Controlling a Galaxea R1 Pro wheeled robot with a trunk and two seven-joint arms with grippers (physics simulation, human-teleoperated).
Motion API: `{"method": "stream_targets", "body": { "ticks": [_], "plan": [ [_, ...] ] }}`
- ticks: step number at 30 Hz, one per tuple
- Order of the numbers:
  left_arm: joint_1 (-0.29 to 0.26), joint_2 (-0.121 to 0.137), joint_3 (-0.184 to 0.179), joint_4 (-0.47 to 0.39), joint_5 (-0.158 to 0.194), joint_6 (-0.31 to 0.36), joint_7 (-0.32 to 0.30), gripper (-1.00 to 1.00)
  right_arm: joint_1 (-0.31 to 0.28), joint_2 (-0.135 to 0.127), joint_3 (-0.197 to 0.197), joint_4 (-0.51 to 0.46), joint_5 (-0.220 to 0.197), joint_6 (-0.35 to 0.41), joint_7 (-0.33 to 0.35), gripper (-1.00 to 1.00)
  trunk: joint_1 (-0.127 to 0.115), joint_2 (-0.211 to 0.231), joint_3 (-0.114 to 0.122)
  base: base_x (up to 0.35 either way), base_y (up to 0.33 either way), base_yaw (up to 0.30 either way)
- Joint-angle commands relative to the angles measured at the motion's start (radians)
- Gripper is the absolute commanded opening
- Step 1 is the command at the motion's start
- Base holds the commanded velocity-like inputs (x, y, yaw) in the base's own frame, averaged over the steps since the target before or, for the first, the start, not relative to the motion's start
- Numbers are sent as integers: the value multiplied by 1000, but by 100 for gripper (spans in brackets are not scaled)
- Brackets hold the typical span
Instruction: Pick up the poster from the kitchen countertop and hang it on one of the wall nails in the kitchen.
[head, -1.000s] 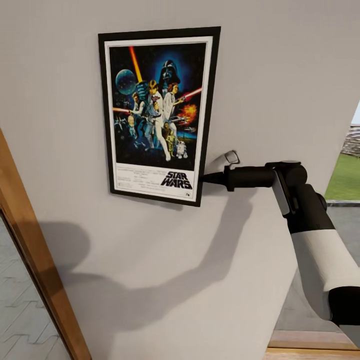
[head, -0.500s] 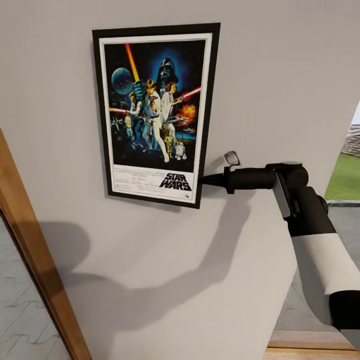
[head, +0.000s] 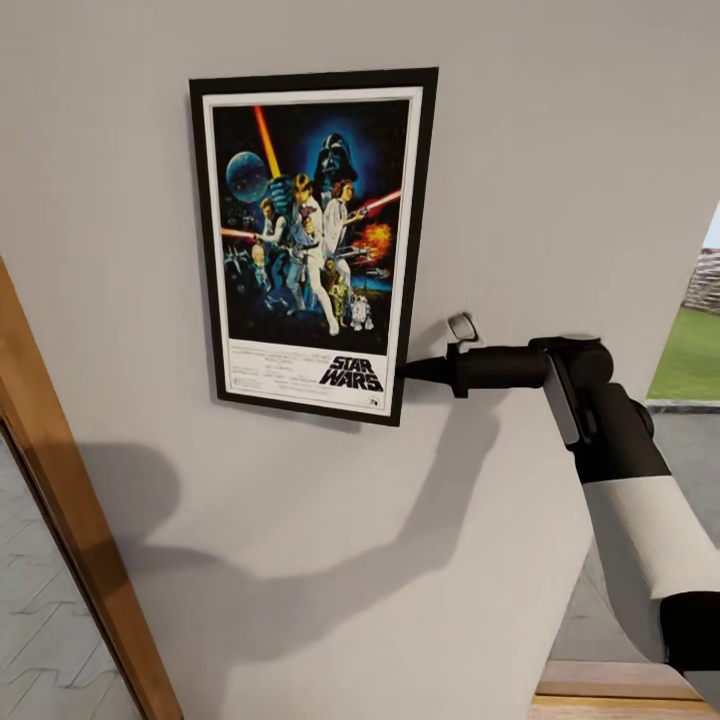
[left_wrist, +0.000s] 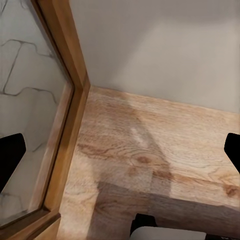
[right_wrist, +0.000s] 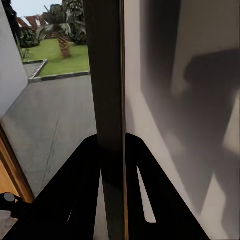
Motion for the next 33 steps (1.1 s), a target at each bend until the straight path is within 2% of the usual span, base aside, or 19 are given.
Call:
{"method": "stream_targets", "body": {
  "ticks": [1,9,19,33],
  "plan": [
    [0,0,4,-1,0,-1,-7,100,1,-1,2,0,-7,9,-2,-100,0,-1,0,0,0,0],
    [0,0,4,-1,0,-1,-7,100,11,-1,2,-2,-7,3,0,-100,0,-1,0,0,0,0],
    [0,-1,4,-1,0,-1,-7,100,25,-1,2,-3,-7,-41,1,-100,0,-1,0,0,0,0],
    [0,0,4,-2,0,-1,-7,100,29,-2,2,-3,-7,-46,3,-100,0,-1,0,0,0,0]
  ]
}}
